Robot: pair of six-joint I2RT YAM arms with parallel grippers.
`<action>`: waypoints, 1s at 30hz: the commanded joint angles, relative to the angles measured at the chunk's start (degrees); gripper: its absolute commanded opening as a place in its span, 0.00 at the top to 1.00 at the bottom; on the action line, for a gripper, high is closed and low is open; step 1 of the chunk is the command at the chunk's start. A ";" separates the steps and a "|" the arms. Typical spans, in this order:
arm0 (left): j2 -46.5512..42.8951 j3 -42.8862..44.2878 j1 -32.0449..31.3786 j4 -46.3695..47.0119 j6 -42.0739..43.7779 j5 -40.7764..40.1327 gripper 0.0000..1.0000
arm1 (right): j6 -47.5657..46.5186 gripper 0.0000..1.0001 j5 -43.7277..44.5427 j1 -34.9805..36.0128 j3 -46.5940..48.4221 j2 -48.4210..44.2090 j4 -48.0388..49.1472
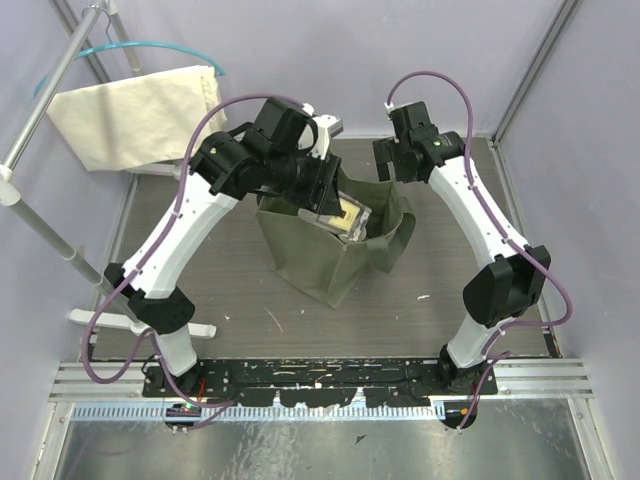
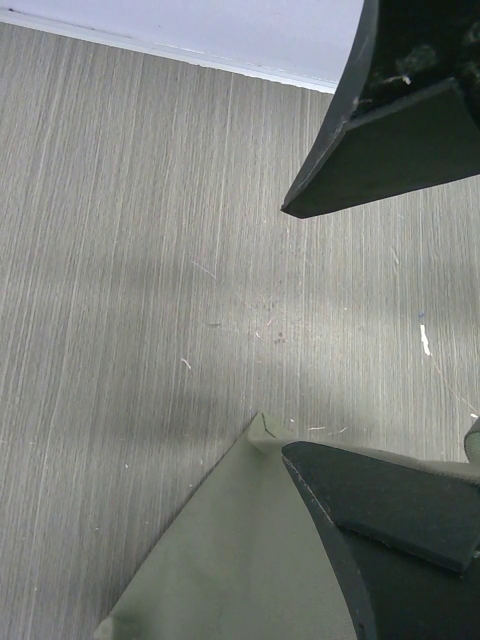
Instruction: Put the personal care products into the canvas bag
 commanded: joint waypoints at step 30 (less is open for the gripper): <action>13.28 0.88 -0.04 -13.25 15.97 -7.53 1.00 | -0.38 0.00 -0.25 -0.01 5.57 3.70 -0.83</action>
